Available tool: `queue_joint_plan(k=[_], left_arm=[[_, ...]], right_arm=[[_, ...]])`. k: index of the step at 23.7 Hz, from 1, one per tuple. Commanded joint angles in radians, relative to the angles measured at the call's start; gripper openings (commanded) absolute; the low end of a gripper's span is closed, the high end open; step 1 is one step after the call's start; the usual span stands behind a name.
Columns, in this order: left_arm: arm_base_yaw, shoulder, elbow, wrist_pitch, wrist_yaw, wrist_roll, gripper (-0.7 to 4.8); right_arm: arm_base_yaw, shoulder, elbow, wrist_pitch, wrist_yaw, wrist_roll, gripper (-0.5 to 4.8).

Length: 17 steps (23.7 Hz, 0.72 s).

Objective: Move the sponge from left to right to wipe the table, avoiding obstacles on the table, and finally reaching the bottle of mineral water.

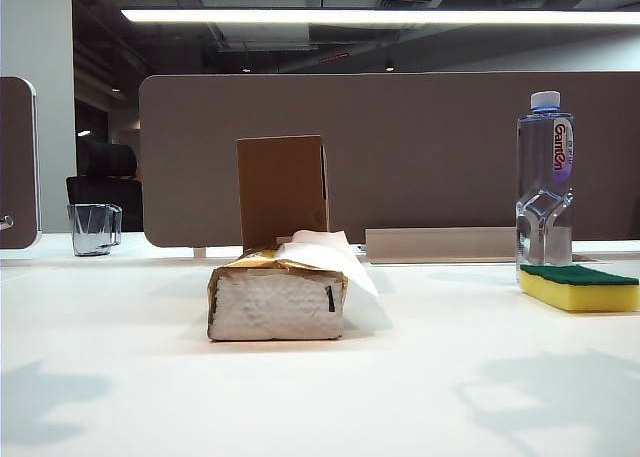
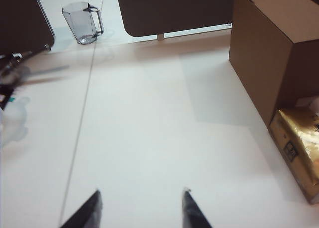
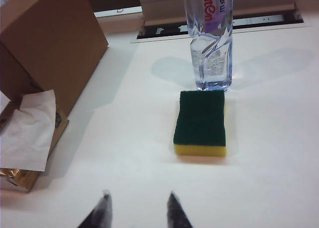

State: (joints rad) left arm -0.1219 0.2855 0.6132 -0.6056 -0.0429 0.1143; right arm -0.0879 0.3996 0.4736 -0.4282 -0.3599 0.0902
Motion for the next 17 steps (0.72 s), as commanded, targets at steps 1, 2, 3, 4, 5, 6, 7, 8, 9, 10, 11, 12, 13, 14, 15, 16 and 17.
queue_joint_plan(k=[1, 2, 3, 4, 5, 6, 7, 8, 9, 10, 11, 12, 13, 14, 15, 16, 17], left_arm=[[0.0, 0.0, -0.048, 0.077, 0.026, -0.091, 2.09], [0.0, -0.001, -0.063, 0.093, 0.024, -0.106, 2.09], [0.0, -0.001, -0.076, 0.106, 0.025, -0.112, 2.09], [0.0, -0.002, -0.086, 0.116, 0.024, -0.116, 2.08], [0.0, -0.005, -0.099, 0.128, 0.024, -0.116, 2.04], [0.0, -0.006, -0.109, 0.139, 0.024, -0.125, 2.04], [0.0, -0.009, -0.119, 0.15, 0.024, -0.14, 2.04], [0.0, -0.013, -0.135, 0.17, 0.025, -0.163, 2.03], [0.0, -0.014, -0.149, 0.191, 0.025, -0.182, 1.96], [0.0, -0.021, -0.171, 0.216, 0.025, -0.201, 1.75], [0.0, -0.032, -0.212, 0.262, 0.029, -0.224, 1.73], [0.0, -0.042, -0.246, 0.298, 0.029, -0.232, 1.73], [0.0, -0.049, -0.266, 0.312, 0.029, -0.24, 1.73], [0.0, -0.053, -0.282, 0.328, 0.03, -0.251, 1.73], [0.0, -0.056, -0.291, 0.344, 0.03, -0.257, 1.73], [0.0, -0.058, -0.297, 0.359, 0.029, -0.257, 1.73], [0.0, -0.06, -0.301, 0.37, 0.029, -0.256, 1.72]], right_arm=[[0.0, -0.048, -0.033, 0.005, 0.014, 0.053, 1.47], [0.0, -0.061, -0.041, 0.004, 0.022, 0.062, 1.47], [0.0, -0.079, -0.049, 0.002, 0.025, 0.065, 1.47], [0.0, -0.093, -0.054, 0.0, 0.025, 0.066, 1.43], [0.0, -0.111, -0.06, -0.002, 0.027, 0.067, 1.32], [0.0, -0.126, -0.063, -0.001, 0.029, 0.067, 1.14], [0.0, -0.138, -0.066, 0.002, 0.029, 0.067, 0.95], [0.0, -0.151, -0.069, 0.005, 0.034, 0.067, 0.79], [0.001, -0.164, -0.073, 0.006, 0.041, 0.068, 0.79], [0.001, -0.171, -0.078, 0.009, 0.048, 0.071, 0.79], [0.002, -0.182, -0.094, 0.019, 0.051, 0.091, 0.79], [0.002, -0.187, -0.113, 0.036, 0.051, 0.1, 0.79], [0.002, -0.19, -0.126, 0.044, 0.052, 0.106, 0.79], [0.002, -0.192, -0.142, 0.052, 0.055, 0.116, 0.79], [0.002, -0.195, -0.154, 0.06, 0.054, 0.119, 0.78], [0.002, -0.195, -0.168, 0.068, 0.055, 0.119, 0.7], [0.002, -0.195, -0.179, 0.071, 0.054, 0.119, 0.54]])
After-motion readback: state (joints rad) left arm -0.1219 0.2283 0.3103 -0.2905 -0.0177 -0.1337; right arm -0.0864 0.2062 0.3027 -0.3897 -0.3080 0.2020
